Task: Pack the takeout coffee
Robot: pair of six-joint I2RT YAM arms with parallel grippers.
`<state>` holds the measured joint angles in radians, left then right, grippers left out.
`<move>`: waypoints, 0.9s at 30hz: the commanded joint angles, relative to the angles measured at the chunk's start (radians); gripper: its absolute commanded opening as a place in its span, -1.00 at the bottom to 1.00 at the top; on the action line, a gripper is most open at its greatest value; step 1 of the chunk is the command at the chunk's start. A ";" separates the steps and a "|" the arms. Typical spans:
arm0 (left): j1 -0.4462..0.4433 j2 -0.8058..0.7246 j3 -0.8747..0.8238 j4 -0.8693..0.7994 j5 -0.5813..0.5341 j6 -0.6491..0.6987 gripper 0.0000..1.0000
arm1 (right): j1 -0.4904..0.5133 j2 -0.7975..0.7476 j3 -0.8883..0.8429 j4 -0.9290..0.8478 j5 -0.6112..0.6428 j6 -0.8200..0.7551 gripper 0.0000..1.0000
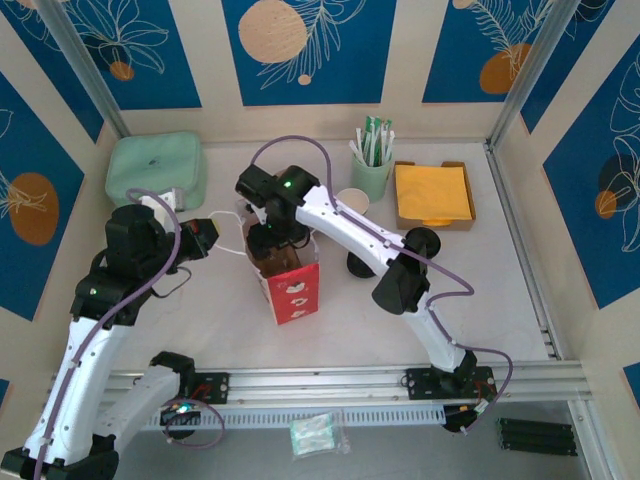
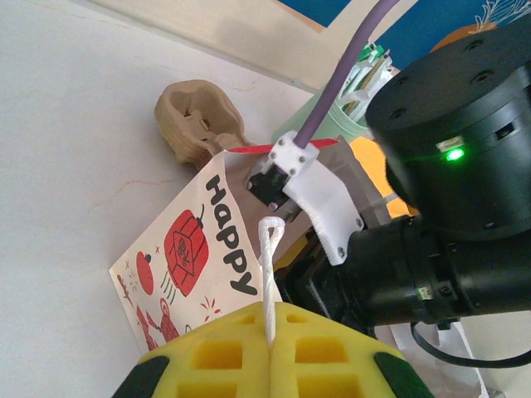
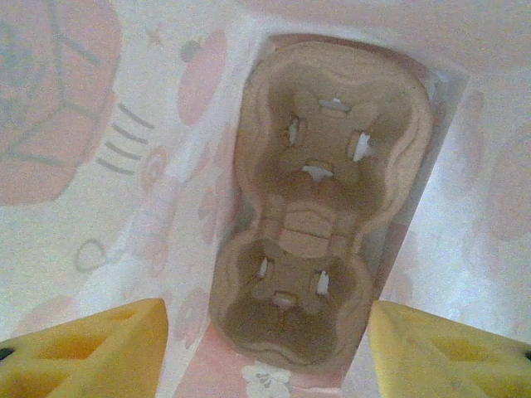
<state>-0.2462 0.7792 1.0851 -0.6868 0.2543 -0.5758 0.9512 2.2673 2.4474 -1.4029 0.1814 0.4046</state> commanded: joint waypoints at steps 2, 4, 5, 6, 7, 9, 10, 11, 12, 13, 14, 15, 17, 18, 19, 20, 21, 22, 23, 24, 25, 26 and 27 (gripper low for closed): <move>0.008 -0.010 -0.005 0.038 -0.015 -0.013 -1.00 | -0.004 -0.032 0.069 -0.039 -0.040 -0.001 0.30; 0.008 -0.010 -0.005 0.040 -0.013 -0.013 -1.00 | -0.004 -0.032 0.093 -0.047 -0.043 -0.002 0.30; 0.008 -0.011 -0.007 0.041 -0.013 -0.016 -1.00 | -0.004 -0.034 0.104 -0.052 -0.045 -0.003 0.31; 0.008 -0.010 -0.007 0.042 -0.014 -0.015 -1.00 | -0.004 -0.035 0.112 -0.055 -0.046 -0.001 0.31; 0.008 -0.010 -0.009 0.043 -0.014 -0.016 -1.00 | -0.005 -0.039 0.119 -0.058 -0.046 0.000 0.31; 0.007 -0.009 -0.009 0.043 -0.013 -0.017 -1.00 | -0.003 -0.049 0.121 -0.058 -0.047 0.002 0.31; 0.008 -0.009 -0.009 0.044 -0.013 -0.017 -1.00 | -0.004 -0.056 0.121 -0.056 -0.047 0.003 0.31; 0.008 -0.007 -0.007 0.045 -0.014 -0.016 -1.00 | -0.004 -0.059 0.121 -0.053 -0.049 0.003 0.31; 0.008 -0.005 -0.006 0.044 -0.015 -0.015 -1.00 | -0.005 -0.064 0.122 -0.053 -0.052 0.004 0.31; 0.008 -0.006 -0.004 0.044 -0.016 -0.016 -1.00 | -0.006 -0.065 0.126 -0.051 -0.057 0.005 0.31; 0.007 -0.006 -0.006 0.046 -0.018 -0.015 -1.00 | -0.006 -0.069 0.128 -0.051 -0.059 0.006 0.31; 0.008 -0.006 -0.006 0.047 -0.018 -0.016 -1.00 | -0.006 -0.069 0.133 -0.052 -0.064 0.005 0.31; 0.008 -0.006 -0.008 0.049 -0.019 -0.018 -1.00 | -0.007 -0.072 0.140 -0.056 -0.066 0.005 0.31; 0.008 -0.005 -0.008 0.050 -0.019 -0.019 -1.00 | -0.008 -0.074 0.144 -0.057 -0.066 0.006 0.31; 0.008 -0.004 -0.007 0.050 -0.019 -0.019 -1.00 | -0.008 -0.077 0.146 -0.057 -0.066 0.006 0.31; 0.008 -0.004 -0.007 0.049 -0.018 -0.018 -1.00 | -0.007 -0.081 0.149 -0.056 -0.066 0.008 0.31; 0.007 -0.004 -0.007 0.049 -0.018 -0.017 -1.00 | -0.008 -0.086 0.151 -0.055 -0.068 0.007 0.31; 0.007 -0.003 -0.005 0.049 -0.020 -0.016 -1.00 | -0.008 -0.090 0.154 -0.056 -0.069 0.008 0.31; 0.008 -0.002 -0.005 0.049 -0.019 -0.017 -1.00 | -0.009 -0.093 0.155 -0.055 -0.069 0.009 0.31; 0.008 -0.003 -0.005 0.050 -0.020 -0.017 -1.00 | -0.009 -0.096 0.160 -0.056 -0.070 0.011 0.32; 0.008 -0.003 -0.005 0.050 -0.020 -0.018 -1.00 | -0.008 -0.099 0.163 -0.056 -0.072 0.011 0.32; 0.008 -0.003 -0.006 0.051 -0.020 -0.019 -1.00 | -0.008 -0.101 0.166 -0.056 -0.074 0.011 0.31; 0.008 -0.003 -0.008 0.050 -0.020 -0.018 -1.00 | -0.009 -0.106 0.169 -0.058 -0.074 0.013 0.31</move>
<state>-0.2462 0.7803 1.0809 -0.6682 0.2531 -0.5793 0.9485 2.2204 2.5782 -1.4342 0.1402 0.4053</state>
